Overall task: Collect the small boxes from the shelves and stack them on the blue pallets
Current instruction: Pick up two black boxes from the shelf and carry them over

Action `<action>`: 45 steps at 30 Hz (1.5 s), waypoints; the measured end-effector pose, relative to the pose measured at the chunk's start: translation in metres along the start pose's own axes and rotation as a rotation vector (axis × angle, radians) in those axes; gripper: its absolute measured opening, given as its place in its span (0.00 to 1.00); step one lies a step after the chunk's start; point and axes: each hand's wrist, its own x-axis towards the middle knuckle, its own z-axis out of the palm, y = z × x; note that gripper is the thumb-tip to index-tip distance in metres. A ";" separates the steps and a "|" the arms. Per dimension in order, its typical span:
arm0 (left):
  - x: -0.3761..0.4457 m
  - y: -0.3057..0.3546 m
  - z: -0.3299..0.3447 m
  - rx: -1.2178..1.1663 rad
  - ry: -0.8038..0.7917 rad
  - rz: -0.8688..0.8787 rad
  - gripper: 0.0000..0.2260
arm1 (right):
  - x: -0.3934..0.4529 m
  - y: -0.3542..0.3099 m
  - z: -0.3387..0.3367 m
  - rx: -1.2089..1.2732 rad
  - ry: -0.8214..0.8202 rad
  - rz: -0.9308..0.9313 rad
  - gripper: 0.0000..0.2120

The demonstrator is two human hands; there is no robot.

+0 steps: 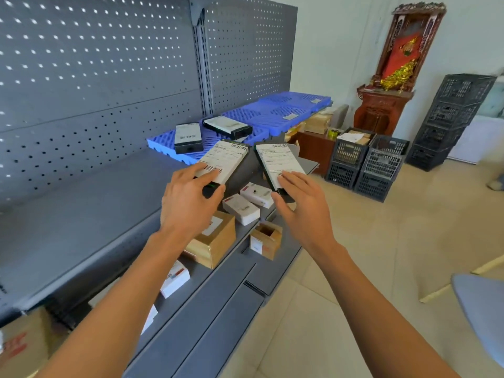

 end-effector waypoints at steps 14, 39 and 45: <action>0.144 -0.053 0.053 -0.032 0.099 -0.109 0.18 | 0.141 0.052 0.111 0.043 -0.089 -0.040 0.18; 0.215 -0.084 0.090 0.138 0.070 -0.338 0.17 | 0.246 0.068 0.211 0.052 -0.308 -0.072 0.18; 0.216 -0.091 0.095 0.131 0.044 -0.339 0.18 | 0.245 0.063 0.215 0.019 -0.289 -0.072 0.21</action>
